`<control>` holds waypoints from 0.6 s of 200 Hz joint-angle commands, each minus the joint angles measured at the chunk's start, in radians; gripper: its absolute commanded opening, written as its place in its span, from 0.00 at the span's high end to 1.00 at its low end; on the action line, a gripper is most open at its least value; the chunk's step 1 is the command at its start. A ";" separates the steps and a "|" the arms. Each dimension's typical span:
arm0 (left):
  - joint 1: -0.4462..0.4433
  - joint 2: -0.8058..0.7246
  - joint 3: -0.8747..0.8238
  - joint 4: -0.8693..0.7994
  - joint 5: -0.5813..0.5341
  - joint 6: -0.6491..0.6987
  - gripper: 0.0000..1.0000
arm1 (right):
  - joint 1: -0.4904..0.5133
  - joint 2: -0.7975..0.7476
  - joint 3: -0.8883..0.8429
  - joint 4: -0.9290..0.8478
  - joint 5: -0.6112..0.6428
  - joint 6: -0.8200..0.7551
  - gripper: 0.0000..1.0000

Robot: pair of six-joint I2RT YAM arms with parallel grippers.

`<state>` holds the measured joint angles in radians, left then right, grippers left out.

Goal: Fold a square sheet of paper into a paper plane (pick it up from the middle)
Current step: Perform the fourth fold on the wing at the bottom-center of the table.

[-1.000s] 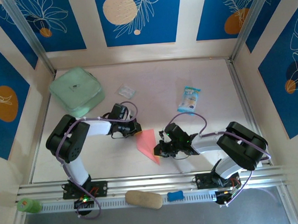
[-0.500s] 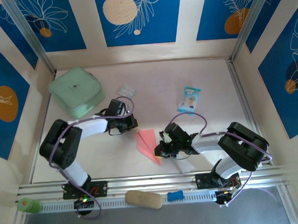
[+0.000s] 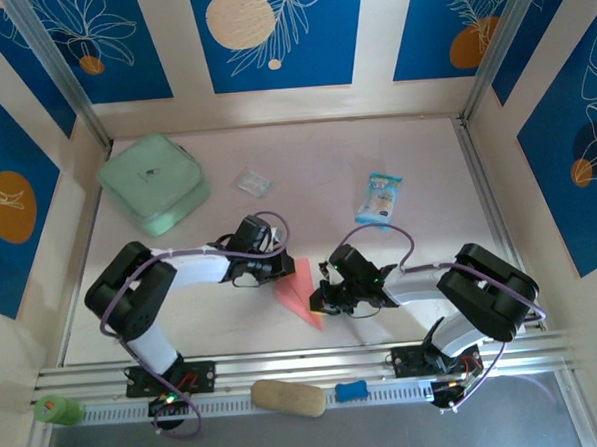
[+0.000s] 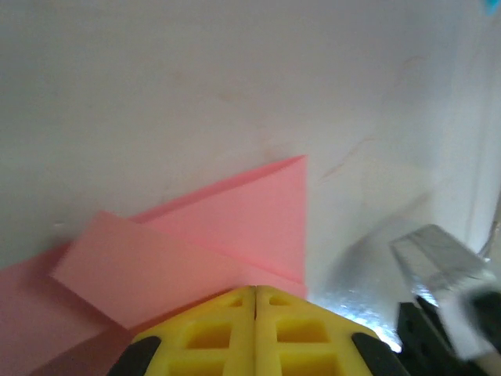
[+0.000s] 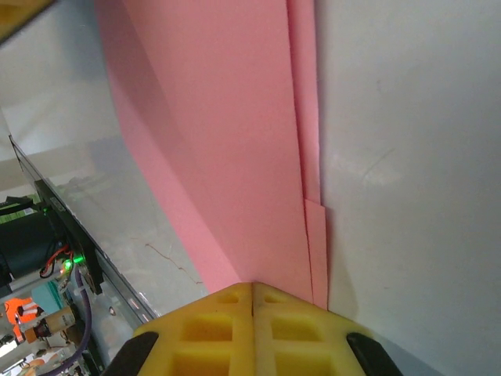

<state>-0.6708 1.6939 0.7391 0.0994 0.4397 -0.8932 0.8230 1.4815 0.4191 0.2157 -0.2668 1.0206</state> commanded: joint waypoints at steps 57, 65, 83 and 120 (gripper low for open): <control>-0.001 0.048 -0.076 0.025 -0.026 -0.016 0.98 | -0.003 -0.048 0.117 -0.198 0.017 -0.045 0.99; 0.000 0.046 -0.076 0.024 -0.026 -0.016 0.99 | -0.002 -0.033 0.135 -0.193 0.018 -0.046 0.98; -0.001 0.043 -0.073 0.020 -0.025 -0.013 0.99 | -0.002 0.016 0.180 -0.186 0.029 -0.048 0.98; 0.000 0.041 -0.070 0.017 -0.024 -0.012 0.99 | -0.005 0.145 0.262 -0.155 0.038 -0.049 0.98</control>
<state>-0.6701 1.7142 0.6964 0.1825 0.4488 -0.9092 0.8223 1.5574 0.6453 0.0605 -0.2317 0.9901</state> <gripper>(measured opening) 0.041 0.042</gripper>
